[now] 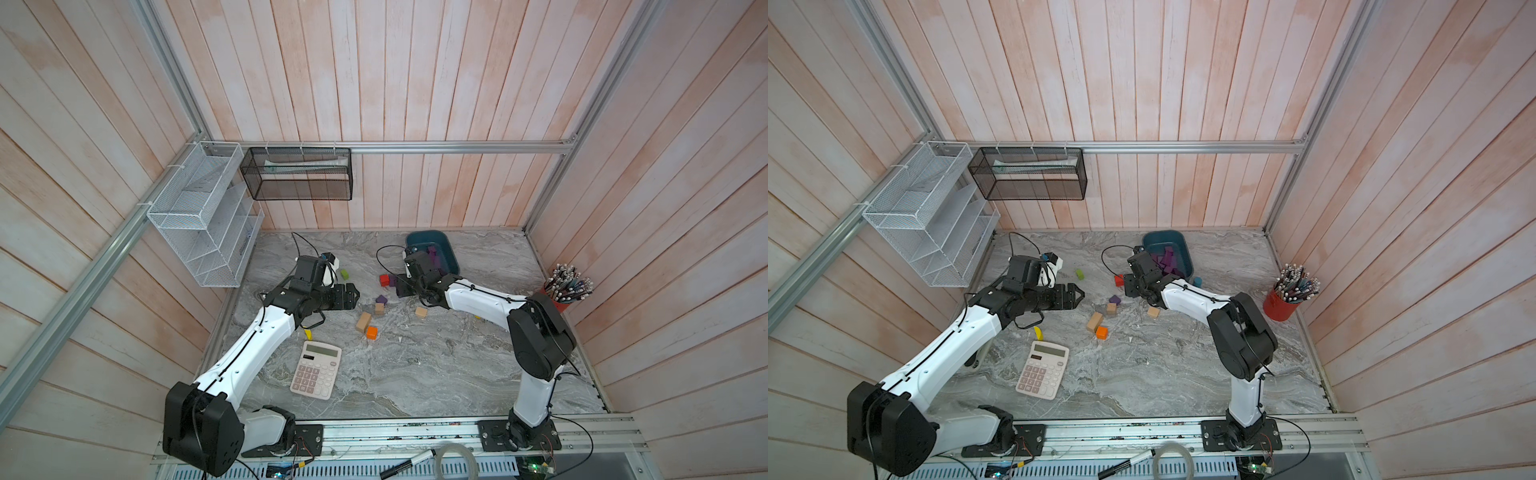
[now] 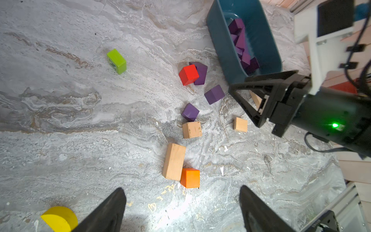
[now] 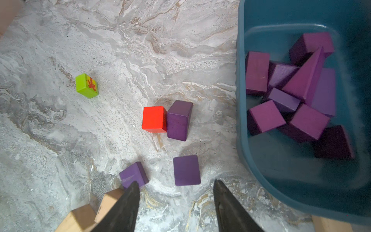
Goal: Pick purple bricks into the storage bin
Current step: Pick up the building block from the center of the board.
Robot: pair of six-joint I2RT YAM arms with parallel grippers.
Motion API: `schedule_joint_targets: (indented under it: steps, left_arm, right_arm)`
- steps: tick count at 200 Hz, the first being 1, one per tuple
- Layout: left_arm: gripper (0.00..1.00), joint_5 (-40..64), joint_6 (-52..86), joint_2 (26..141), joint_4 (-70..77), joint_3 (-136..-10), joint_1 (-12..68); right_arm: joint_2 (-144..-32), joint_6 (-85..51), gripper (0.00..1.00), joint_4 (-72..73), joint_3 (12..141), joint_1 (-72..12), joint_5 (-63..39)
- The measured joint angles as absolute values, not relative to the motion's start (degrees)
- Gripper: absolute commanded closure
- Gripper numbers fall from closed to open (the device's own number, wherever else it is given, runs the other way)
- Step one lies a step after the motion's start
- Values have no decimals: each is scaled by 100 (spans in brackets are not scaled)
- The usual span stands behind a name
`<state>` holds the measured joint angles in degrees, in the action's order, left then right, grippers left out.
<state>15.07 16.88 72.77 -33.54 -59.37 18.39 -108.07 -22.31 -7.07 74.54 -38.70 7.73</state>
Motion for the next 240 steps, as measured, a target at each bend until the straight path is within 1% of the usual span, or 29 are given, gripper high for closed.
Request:
schedule_joint_targets:
  steps: [59,105,151,169,240]
  left_arm:
    - [5,2469,1538,6477,-2657,-5596,1708]
    - [5,2961,1435,6228,-2274,-5354,1675]
    - [5,3151,1411,6128,-2091,-5299,1599]
    - [5,3175,1411,6128,-2064,-5295,1542]
    - [5,3282,1422,6128,-1953,-5258,1350]
  right_arm:
    - [-11198,-2228,40,-969,7817,-3896,937]
    - [-11432,-2231,41,-1107,8020,-3896,1046]
    - [-11592,-2231,42,-1160,8134,-3896,1066]
    - [-11703,-2231,45,-1166,8182,-3896,1068]
    - [-11983,-2226,51,-1210,8228,-3898,1162]
